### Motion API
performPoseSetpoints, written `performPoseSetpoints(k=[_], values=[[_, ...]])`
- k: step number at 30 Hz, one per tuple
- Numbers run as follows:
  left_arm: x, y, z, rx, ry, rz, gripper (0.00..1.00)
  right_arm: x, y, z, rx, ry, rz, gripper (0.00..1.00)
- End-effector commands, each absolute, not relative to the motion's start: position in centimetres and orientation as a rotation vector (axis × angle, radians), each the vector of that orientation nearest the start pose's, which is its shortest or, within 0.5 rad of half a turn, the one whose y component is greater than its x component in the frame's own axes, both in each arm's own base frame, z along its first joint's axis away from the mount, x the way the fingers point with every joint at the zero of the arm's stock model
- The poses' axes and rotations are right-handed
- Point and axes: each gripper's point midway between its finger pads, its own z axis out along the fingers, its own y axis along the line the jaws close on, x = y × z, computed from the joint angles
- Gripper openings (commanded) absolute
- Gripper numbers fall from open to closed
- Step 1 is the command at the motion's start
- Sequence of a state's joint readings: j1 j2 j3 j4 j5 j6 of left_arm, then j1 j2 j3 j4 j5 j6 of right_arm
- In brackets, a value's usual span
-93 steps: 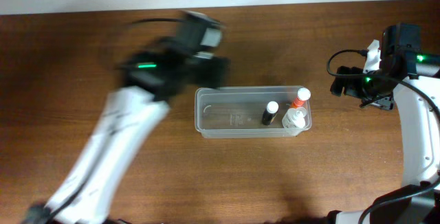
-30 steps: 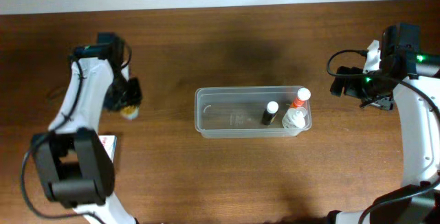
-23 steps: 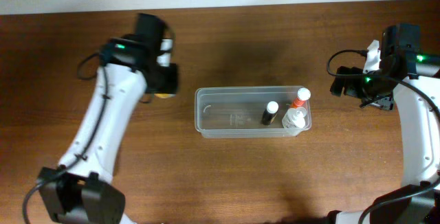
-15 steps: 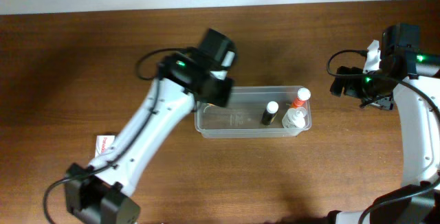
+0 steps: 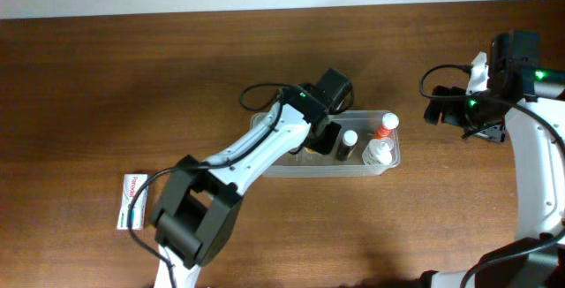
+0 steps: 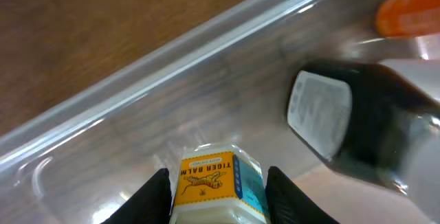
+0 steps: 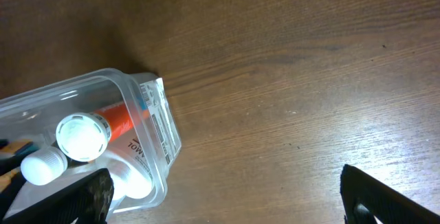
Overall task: Pack container
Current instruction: 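Place the Tiger Balm jar into the container's middle, then grasp the white Panadol box with the left gripper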
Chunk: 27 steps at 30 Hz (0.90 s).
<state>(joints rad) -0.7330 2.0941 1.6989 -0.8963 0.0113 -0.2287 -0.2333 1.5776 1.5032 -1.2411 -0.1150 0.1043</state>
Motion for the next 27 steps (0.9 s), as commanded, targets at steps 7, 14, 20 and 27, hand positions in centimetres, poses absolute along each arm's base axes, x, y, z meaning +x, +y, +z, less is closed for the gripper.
performPoseSetpoints(k=[7, 14, 20, 27], values=[[35.8, -32.2, 7.8, 0.707, 2.765, -0.227, 0.57, 32.8, -5.8, 18.2, 0.466, 2.838, 0.149, 0.97], [38.1, -27.3, 18.7, 0.554, 2.673, -0.11, 0.69, 32.7, -5.8, 18.2, 0.467, 2.842, 0.149, 0.98], [37.5, -16.9, 27.3, 0.273, 2.611, 0.011, 0.83, 32.7, -5.8, 18.2, 0.467, 2.842, 0.149, 0.98], [33.7, -1.8, 28.8, -0.196, 2.751, 0.193, 0.94, 32.7, -5.7, 18.2, 0.467, 2.841, 0.15, 0.98]])
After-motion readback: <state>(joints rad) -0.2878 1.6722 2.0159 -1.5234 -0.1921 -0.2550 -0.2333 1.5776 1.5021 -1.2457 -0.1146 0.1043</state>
